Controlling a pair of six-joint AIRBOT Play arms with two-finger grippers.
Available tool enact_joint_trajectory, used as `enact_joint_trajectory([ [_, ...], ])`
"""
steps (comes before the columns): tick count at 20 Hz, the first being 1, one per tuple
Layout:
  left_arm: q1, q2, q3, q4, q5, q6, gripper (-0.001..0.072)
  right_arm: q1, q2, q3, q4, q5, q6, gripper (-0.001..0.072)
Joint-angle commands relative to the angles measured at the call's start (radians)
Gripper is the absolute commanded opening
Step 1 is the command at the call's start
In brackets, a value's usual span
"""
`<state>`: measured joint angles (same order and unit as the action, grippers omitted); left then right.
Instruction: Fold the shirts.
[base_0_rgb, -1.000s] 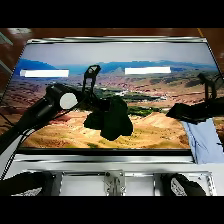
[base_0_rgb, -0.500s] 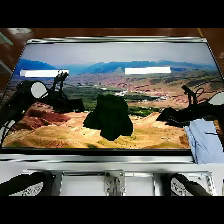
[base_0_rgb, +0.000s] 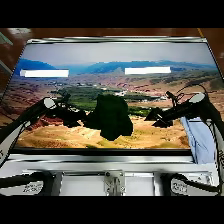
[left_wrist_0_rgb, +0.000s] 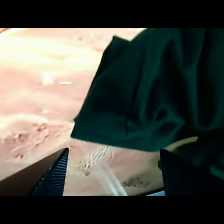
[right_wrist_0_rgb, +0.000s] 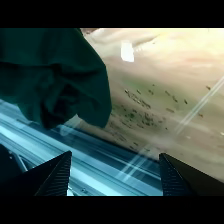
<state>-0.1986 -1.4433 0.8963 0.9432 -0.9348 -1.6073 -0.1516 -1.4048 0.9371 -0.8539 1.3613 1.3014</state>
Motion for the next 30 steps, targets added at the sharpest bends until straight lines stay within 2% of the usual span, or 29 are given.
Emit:
enact_joint_trajectory([
  [1, 0.005, -0.076, -0.010, -0.104, 0.081, 0.056, 0.0676, 0.071, -0.064, 0.000, 0.009, -0.060, 0.005, 0.0671],
  [5, 0.004, -0.100, -0.002, -0.115, 0.134, 0.089, 0.0646, 0.146, -0.135, 0.000, 0.013, -0.087, 0.034, 0.0671],
  [8, 0.004, -0.117, -0.002, -0.148, 0.143, 0.089, 0.0273, 0.203, -0.188, 0.000, 0.061, -0.142, 0.038, 0.0671],
  [11, 0.005, -0.114, -0.002, -0.148, 0.141, 0.109, 0.0067, 0.253, -0.219, 0.000, 0.134, -0.208, 0.048, 0.0670],
  [13, 0.005, -0.114, 0.005, -0.151, 0.133, 0.123, 0.0047, 0.288, -0.237, 0.000, 0.180, -0.233, 0.048, 0.0667],
  [14, 0.005, -0.114, 0.017, -0.151, 0.122, 0.126, 0.0046, 0.305, -0.245, 0.000, 0.195, -0.236, 0.048, 0.0587],
  [15, 0.005, -0.113, 0.031, -0.151, 0.112, 0.135, 0.0046, 0.322, -0.251, 0.000, 0.198, -0.237, 0.049, 0.0459],
  [16, 0.005, -0.108, 0.047, -0.151, 0.111, 0.135, 0.0046, 0.336, -0.252, 0.000, 0.196, -0.243, 0.050, 0.0294],
  [17, 0.005, -0.096, 0.063, -0.150, 0.112, 0.135, 0.0045, 0.340, -0.252, 0.000, 0.195, -0.247, 0.061, 0.0096],
  [18, 0.005, -0.080, 0.080, -0.144, 0.113, 0.134, 0.0045, 0.339, -0.249, 0.002, 0.196, -0.245, 0.078, 0.0060],
  [21, 0.006, 0.018, 0.148, -0.007, 0.106, 0.110, 0.0043, 0.298, -0.174, 0.024, 0.152, -0.237, 0.061, 0.0059],
  [23, 0.007, 0.113, 0.211, 0.115, 0.074, 0.071, 0.0043, 0.243, -0.065, 0.077, 0.086, -0.229, 0.055, 0.0059],
  [25, 0.007, 0.215, 0.289, 0.189, 0.035, 0.069, 0.0043, 0.179, 0.068, 0.169, 0.049, -0.212, 0.037, 0.0059],
  [30, 0.005, 0.482, 0.550, 0.212, 0.060, 0.074, 0.0043, 0.090, 0.377, 0.468, 0.046, -0.228, 0.013, 0.0059],
])
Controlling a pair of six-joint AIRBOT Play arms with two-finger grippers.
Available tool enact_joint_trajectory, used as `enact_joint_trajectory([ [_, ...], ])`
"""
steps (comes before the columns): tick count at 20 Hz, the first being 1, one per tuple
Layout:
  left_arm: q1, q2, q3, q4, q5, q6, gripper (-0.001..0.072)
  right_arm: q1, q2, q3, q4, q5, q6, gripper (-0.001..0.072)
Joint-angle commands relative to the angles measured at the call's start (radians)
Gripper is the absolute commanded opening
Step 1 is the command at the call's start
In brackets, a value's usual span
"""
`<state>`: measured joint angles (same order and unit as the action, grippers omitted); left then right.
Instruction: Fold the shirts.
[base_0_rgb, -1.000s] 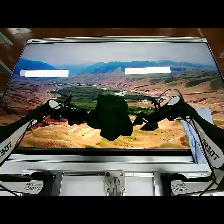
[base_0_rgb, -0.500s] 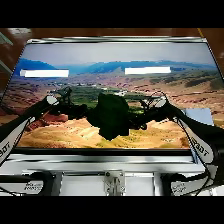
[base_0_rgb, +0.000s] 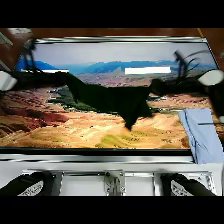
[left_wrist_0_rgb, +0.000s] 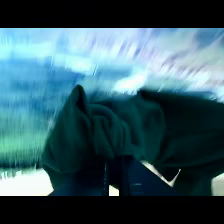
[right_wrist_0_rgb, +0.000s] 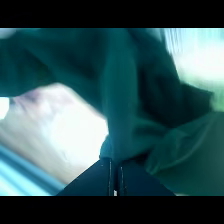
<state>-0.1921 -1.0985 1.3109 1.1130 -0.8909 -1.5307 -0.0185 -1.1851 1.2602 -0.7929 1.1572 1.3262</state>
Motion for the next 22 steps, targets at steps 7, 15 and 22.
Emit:
enact_joint_trajectory([
  [7, -0.001, 0.413, 0.357, 0.323, 0.045, -0.090, 0.0043, -0.043, 0.461, 0.412, -0.331, -0.103, -0.010, 0.0060],
  [15, -0.002, 0.508, 0.331, 0.555, -0.460, -0.158, 0.0044, -0.043, 0.579, 0.427, -0.526, 0.076, 0.058, 0.0060],
  [22, -0.002, 0.504, -0.055, 0.554, -0.548, -0.160, 0.0044, -0.043, 0.321, 0.412, -0.499, 0.520, 0.126, 0.0060],
])
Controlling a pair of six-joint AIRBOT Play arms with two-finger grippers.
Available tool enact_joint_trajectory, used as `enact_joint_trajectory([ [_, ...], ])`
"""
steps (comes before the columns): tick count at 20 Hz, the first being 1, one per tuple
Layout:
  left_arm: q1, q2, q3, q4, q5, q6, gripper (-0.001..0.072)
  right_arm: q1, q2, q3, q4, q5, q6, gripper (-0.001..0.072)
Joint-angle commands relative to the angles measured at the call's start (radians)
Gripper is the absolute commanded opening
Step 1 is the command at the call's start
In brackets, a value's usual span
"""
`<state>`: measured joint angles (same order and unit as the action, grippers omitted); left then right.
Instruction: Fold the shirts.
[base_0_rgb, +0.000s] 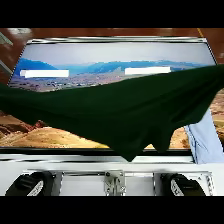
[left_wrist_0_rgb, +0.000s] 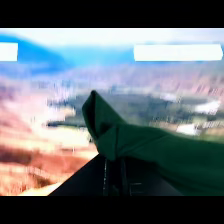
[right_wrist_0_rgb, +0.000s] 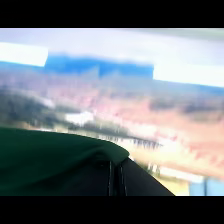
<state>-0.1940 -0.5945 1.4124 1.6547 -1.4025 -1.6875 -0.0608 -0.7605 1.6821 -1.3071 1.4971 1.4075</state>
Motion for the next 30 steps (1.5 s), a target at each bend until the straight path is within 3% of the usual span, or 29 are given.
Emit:
enact_joint_trajectory([
  [1, 0.000, -0.006, -0.238, 0.008, -0.008, -0.023, 0.0044, 0.003, -0.148, -0.035, 0.035, 0.174, 0.055, 0.0060],
  [3, 0.000, -0.032, -0.365, -0.048, 0.064, -0.078, 0.0044, 0.002, -0.244, -0.111, 0.094, 0.094, 0.058, 0.0060],
  [6, 0.000, -0.110, -0.487, -0.130, 0.235, -0.085, 0.0044, 0.002, -0.414, -0.235, 0.202, -0.159, 0.082, 0.0060],
  [10, 0.032, -0.310, -0.503, -0.130, 0.370, -0.119, 0.0044, 0.002, -0.686, -0.261, 0.422, -0.399, 0.050, 0.0060],
  [14, 0.137, -0.490, -0.497, -0.171, 0.502, -0.220, 0.0044, 0.003, -0.861, -0.261, 0.488, -0.475, 0.010, 0.0060],
  [18, 0.240, -0.620, -0.497, -0.333, 0.554, -0.250, 0.0046, 0.003, -0.935, -0.261, 0.489, -0.466, 0.005, 0.0060],
  [19, 0.264, -0.627, -0.493, -0.388, 0.549, -0.207, 0.0091, 0.002, -0.934, -0.261, 0.488, -0.460, -0.003, 0.0061],
  [21, 0.316, -0.624, -0.442, -0.425, 0.459, -0.131, 0.0553, 0.002, -0.925, -0.259, 0.490, -0.429, -0.022, 0.0061],
  [22, 0.356, -0.624, -0.388, -0.422, 0.366, -0.111, 0.0691, 0.002, -0.921, -0.257, 0.490, -0.410, -0.034, 0.0060],
  [25, 0.440, -0.613, -0.251, -0.421, 0.080, -0.002, 0.0671, 0.002, -0.904, -0.257, 0.483, -0.344, -0.043, 0.0060],
  [27, 0.428, -0.577, -0.259, -0.426, -0.026, 0.023, 0.0600, 0.002, -0.896, -0.257, 0.469, -0.303, -0.051, 0.0061],
  [30, 0.312, -0.518, -0.428, -0.505, 0.074, -0.006, 0.0619, 0.002, -0.892, -0.257, 0.433, -0.253, -0.051, 0.0061],
])
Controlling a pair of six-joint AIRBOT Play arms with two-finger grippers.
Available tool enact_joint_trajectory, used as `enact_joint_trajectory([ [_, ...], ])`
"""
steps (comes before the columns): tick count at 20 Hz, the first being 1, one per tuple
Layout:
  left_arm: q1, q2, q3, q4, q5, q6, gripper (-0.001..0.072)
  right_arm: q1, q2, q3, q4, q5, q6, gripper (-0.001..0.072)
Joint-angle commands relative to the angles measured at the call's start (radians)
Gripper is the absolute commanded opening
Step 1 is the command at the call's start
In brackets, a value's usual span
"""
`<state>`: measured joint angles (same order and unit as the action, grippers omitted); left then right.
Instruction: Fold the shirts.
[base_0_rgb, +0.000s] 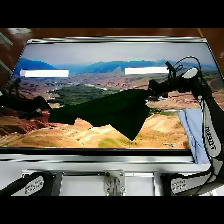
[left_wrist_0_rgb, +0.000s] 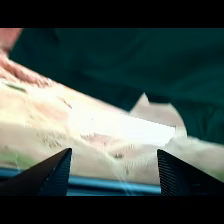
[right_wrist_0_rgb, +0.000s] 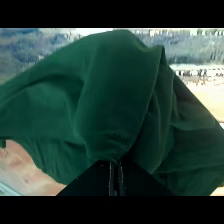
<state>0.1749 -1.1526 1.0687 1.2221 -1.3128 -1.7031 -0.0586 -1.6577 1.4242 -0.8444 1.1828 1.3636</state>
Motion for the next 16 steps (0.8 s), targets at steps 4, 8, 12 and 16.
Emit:
enact_joint_trajectory([
  [4, -0.278, 0.018, -0.385, -0.440, 0.410, -0.022, 0.0620, 0.000, 0.005, 0.001, -0.036, 0.083, -0.008, 0.0061],
  [8, -0.452, -0.088, -0.439, -0.565, 0.693, -0.019, 0.0620, 0.000, 0.005, 0.001, -0.040, 0.078, -0.016, 0.0061],
  [12, -0.488, -0.213, -0.383, -0.602, 0.745, -0.013, 0.0620, 0.000, 0.005, 0.001, -0.080, 0.072, -0.016, 0.0061],
  [16, -0.510, -0.312, -0.297, -0.621, 0.748, 0.019, 0.0619, 0.000, 0.005, 0.001, -0.085, 0.062, -0.015, 0.0061],
])
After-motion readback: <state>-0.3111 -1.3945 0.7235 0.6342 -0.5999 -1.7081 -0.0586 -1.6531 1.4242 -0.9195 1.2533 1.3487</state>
